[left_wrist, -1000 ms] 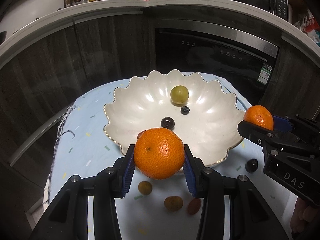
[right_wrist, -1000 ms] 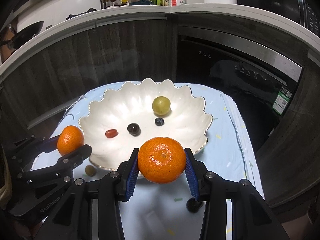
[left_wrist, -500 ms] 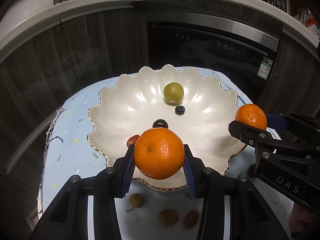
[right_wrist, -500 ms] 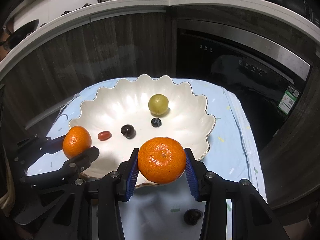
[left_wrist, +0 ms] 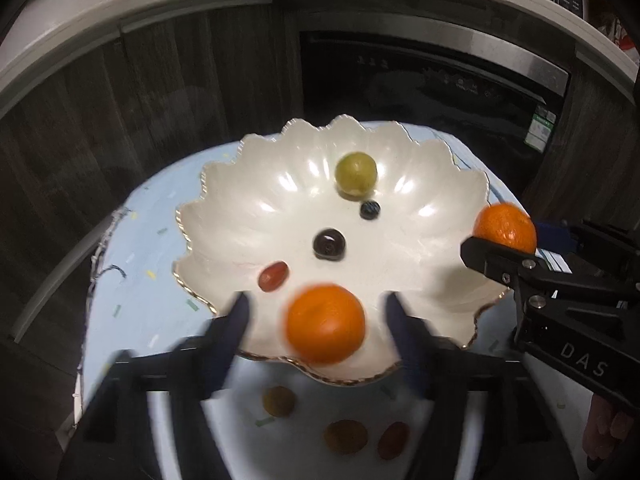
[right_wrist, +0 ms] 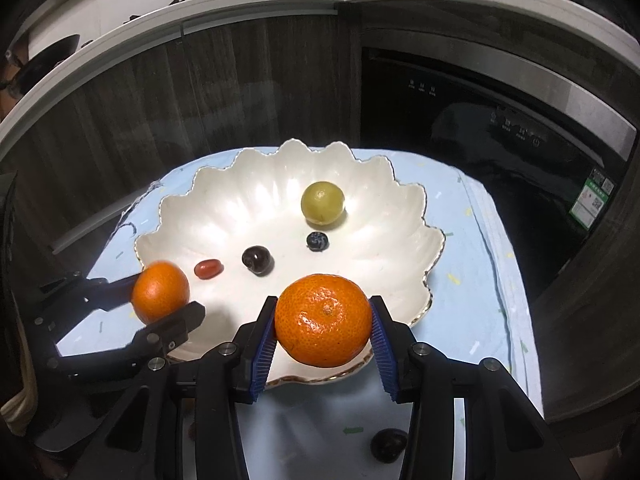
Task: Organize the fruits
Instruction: 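Open both tools to drop the mandarins into the bowl, then move both tools back toward the brown fruit and the dark plum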
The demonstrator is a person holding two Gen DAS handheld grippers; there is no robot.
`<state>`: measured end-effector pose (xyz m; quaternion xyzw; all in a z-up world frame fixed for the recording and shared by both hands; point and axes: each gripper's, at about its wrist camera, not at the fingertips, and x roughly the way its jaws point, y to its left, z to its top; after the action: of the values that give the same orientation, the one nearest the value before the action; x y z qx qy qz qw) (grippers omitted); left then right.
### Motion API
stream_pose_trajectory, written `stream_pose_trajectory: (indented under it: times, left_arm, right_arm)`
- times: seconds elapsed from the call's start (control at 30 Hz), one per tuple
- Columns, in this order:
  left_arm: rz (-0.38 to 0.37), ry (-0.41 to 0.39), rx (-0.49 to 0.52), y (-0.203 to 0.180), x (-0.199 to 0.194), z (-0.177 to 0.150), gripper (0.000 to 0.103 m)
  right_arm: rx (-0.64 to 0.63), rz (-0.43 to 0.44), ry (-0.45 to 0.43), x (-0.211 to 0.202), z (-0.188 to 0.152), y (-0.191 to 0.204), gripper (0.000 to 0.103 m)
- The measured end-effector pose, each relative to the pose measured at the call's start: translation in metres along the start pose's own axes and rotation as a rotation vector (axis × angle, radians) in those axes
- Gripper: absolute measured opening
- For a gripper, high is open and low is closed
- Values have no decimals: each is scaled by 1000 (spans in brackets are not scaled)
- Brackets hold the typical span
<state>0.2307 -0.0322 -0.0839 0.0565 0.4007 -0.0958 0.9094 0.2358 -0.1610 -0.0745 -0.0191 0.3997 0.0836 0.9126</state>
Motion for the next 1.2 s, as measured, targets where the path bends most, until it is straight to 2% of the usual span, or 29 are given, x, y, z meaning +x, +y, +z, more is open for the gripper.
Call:
stream_pose_trajectory:
  times: [0.03, 0.07, 0.1, 0.17, 0.47, 1.2]
  left_arm:
    - [7, -7, -3, 1, -1, 0, 80]
    - [6, -7, -8, 2, -2, 0, 80]
    - [6, -3, -14, 3, -2, 0, 81]
    - [8, 4, -24, 6, -1, -2, 82]
    - [25, 1, -37, 9, -8, -8, 91]
    - [38, -78, -14, 2, -55, -10, 91]
  right_arm:
    - [6, -2, 4, 1, 0, -1, 47]
    - [11, -4, 4, 2, -1, -2, 54]
    - [21, -10, -4, 0, 0, -3, 68]
    - [33, -32, -27, -4, 2, -6, 82]
    - [36, -66, -61, -15, 3, -8, 83]
    - [42, -90, -118, -58, -5, -4, 83]
